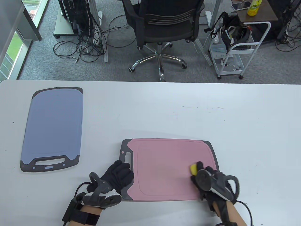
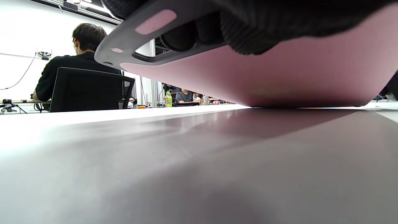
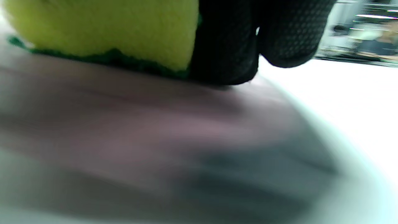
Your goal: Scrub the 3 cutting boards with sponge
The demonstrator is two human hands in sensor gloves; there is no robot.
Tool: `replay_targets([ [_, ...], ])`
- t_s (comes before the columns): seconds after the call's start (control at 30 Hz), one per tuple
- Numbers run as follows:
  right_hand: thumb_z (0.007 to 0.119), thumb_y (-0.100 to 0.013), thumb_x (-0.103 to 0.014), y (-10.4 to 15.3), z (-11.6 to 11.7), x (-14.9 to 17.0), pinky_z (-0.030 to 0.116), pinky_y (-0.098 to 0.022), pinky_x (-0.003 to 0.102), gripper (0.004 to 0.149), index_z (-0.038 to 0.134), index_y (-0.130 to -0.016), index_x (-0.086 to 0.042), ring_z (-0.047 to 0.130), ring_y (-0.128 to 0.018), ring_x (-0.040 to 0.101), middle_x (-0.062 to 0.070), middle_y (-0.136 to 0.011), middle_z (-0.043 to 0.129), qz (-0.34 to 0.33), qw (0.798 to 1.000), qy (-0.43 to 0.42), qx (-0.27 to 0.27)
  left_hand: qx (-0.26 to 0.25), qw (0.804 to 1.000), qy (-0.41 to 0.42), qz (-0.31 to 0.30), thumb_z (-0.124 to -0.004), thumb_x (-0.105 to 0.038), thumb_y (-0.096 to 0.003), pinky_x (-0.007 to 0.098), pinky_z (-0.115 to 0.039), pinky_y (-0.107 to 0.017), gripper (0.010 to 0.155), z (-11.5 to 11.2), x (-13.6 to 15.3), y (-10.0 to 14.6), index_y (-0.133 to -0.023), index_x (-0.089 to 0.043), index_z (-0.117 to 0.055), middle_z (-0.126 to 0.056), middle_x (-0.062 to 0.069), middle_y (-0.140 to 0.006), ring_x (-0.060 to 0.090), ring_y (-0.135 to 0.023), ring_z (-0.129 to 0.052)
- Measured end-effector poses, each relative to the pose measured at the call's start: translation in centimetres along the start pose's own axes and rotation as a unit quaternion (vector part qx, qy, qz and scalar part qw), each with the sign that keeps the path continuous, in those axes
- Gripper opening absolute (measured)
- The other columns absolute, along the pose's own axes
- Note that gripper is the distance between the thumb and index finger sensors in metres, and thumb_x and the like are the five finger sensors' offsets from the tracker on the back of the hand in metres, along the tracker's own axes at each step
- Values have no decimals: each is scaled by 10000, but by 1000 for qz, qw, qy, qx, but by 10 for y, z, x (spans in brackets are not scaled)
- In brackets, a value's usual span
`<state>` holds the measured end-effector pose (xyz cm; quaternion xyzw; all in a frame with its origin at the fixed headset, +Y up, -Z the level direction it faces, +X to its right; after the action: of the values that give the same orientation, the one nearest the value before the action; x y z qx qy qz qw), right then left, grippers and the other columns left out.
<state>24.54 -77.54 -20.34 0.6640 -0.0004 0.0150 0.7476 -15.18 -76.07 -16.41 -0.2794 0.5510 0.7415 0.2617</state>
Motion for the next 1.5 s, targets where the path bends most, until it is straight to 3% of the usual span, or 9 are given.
replay_targets([
  [0.17,721,-456,-509,-9,-2,5,762,-476,499,705,633,-996,-64,913,-501,256,163,-719,826,26,999,-13,-19,-1,1000,5,1,-819,-388,-573,526,-591,-773,430,0,1,0,-931,-310,-592,-728,-82,-947,214,-1012,-730],
  [0.4,691,-454,-552,23,-37,-209,777,-479,468,716,614,-1005,-100,908,-497,210,123,-710,818,-307,952,5,21,3,1000,8,2,-823,-389,-570,525,-600,-771,430,-1,2,-1,-929,-311,-599,-735,-83,-945,212,-1010,-739],
  [0.5,687,-446,-553,40,-45,-258,785,-474,466,718,633,-991,-88,916,-486,207,116,-696,830,-369,928,30,51,1,1000,2,1,-826,-390,-569,524,-609,-768,426,0,0,0,-922,-308,-601,-742,-80,-941,213,-1006,-746],
  [0.67,684,-445,-560,24,-38,-207,774,-488,468,703,606,-1016,-156,912,-519,215,96,-738,817,-291,956,24,29,0,1000,6,2,-825,-392,-569,524,-605,-770,428,0,1,-1,-926,-312,-602,-739,-84,-943,210,-1008,-743],
  [0.83,688,-448,-560,1,-10,-51,770,-483,472,702,604,-1019,-159,904,-516,216,104,-736,808,-74,997,-2,2,3,1000,1,2,-823,-390,-569,525,-596,-771,430,0,0,-1,-927,-312,-598,-733,-82,-945,211,-1011,-735],
  [0.97,681,-460,-552,-5,0,21,768,-479,471,702,597,-1017,-134,908,-515,223,114,-740,812,42,999,0,-32,4,1000,4,3,-819,-390,-571,527,-592,-772,431,0,1,-1,-930,-310,-594,-728,-82,-948,212,-1014,-729],
  [1.13,695,-460,-536,-1,-17,-75,772,-476,478,707,614,-1005,-93,910,-506,227,136,-721,817,-122,992,9,-5,3,1000,3,2,-819,-389,-572,527,-592,-772,429,0,1,-1,-930,-310,-595,-729,-66,-949,214,-1014,-730],
  [1.33,674,-451,-560,39,-39,-234,775,-489,462,714,605,-1010,-120,903,-508,199,108,-720,810,-350,935,23,50,2,1000,2,1,-825,-390,-569,527,-601,-770,428,0,1,-1,-927,-310,-604,-737,-81,-945,214,-1010,-740],
  [1.5,676,-448,-572,37,-38,-222,775,-488,460,707,603,-1020,-163,903,-518,198,90,-739,808,-332,942,10,50,0,1000,6,2,-825,-389,-570,526,-600,-770,428,0,1,-1,-927,-311,-603,-737,-82,-944,212,-1010,-739],
])
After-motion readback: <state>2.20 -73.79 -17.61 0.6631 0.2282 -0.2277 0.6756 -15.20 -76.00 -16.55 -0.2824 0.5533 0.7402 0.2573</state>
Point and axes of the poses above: the tracker on the back of each hand, its own x axis roughly to the little-finger side, its own y axis roughly from the fingertips to the wrist, z = x × y, the point moved 2 cm from there along -y, roughly from the wrist to the fingertips
